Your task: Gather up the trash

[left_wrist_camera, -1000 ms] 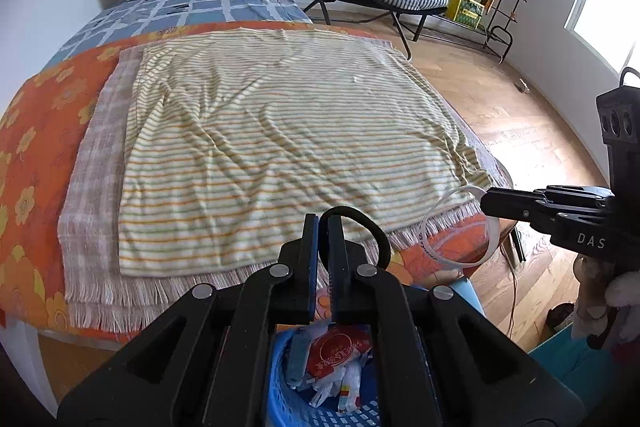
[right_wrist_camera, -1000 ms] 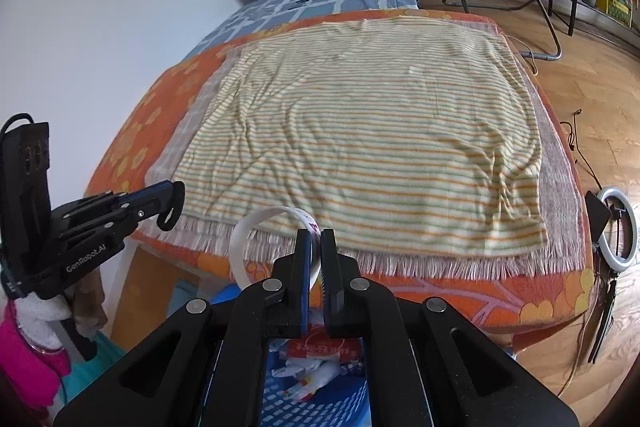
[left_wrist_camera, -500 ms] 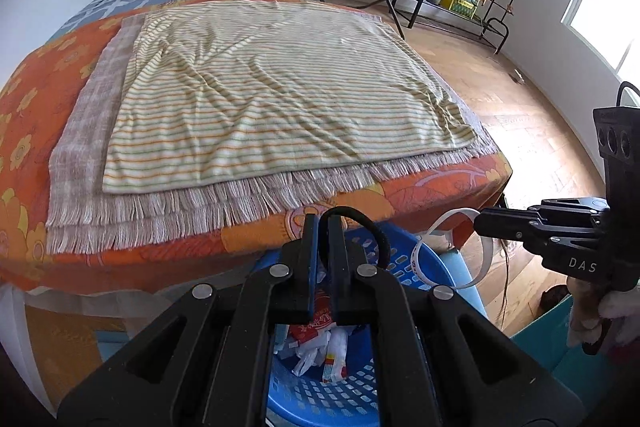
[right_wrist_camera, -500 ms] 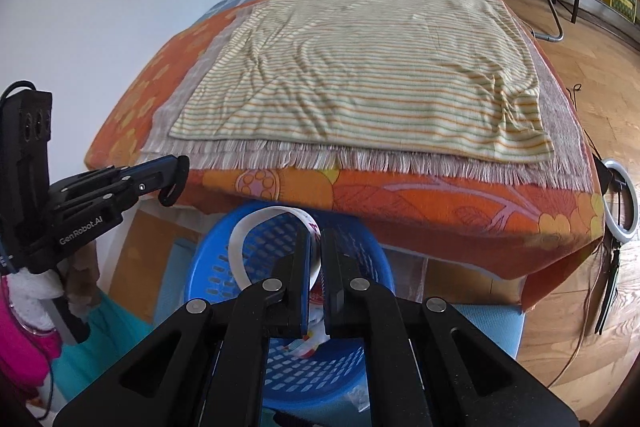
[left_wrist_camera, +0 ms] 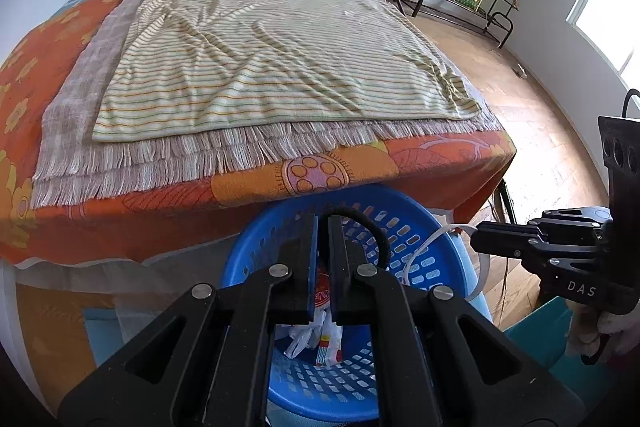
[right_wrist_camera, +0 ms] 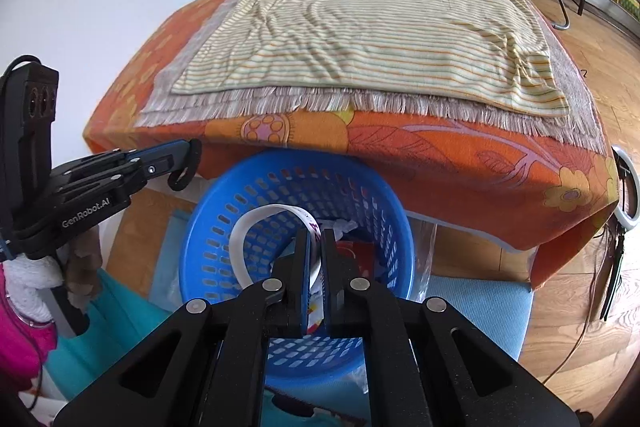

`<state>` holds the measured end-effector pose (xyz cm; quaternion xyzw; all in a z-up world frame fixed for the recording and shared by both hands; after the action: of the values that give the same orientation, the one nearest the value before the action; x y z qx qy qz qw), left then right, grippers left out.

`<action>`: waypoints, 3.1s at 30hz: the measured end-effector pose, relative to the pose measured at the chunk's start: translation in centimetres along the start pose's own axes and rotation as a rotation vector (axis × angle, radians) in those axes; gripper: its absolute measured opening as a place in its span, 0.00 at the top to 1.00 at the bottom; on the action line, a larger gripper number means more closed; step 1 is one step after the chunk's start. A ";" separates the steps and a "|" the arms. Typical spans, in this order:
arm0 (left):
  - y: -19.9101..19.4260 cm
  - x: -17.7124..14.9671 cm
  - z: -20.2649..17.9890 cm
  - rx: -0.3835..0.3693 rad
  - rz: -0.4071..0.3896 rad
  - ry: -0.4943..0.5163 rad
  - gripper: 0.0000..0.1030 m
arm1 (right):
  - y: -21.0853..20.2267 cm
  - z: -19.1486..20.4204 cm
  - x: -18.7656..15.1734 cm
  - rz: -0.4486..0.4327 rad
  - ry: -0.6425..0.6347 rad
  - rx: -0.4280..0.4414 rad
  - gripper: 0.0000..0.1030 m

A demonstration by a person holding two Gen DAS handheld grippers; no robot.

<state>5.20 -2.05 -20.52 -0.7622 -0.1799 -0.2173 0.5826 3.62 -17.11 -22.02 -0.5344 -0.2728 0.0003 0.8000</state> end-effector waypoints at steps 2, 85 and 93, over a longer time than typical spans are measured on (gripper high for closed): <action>0.2 -0.5 -0.1 0.001 0.010 0.001 0.98 | 0.2 0.1 -0.3 0.007 0.001 0.001 0.97; -5.7 10.9 0.9 0.144 -0.274 -0.032 0.10 | -3.8 -2.2 10.2 -0.251 0.004 -0.125 0.34; -4.5 11.7 2.6 0.194 -0.300 -0.070 0.05 | -3.2 -3.4 11.6 -0.287 0.001 -0.153 0.27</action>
<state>12.96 1.87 -11.09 -0.6741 -0.3319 -0.2567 0.6079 14.07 -18.00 -15.14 -0.5494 -0.3454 -0.1350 0.7488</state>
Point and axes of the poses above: each gripper's, at about its wrist camera, not at the fingertips, and y roughly the way its jaws point, z to its left, x to its top, the point moved 7 cm from there along y, roughly the way its jaws point, and after that the axes turned 1 degree about -y, right-handed, at the moved point
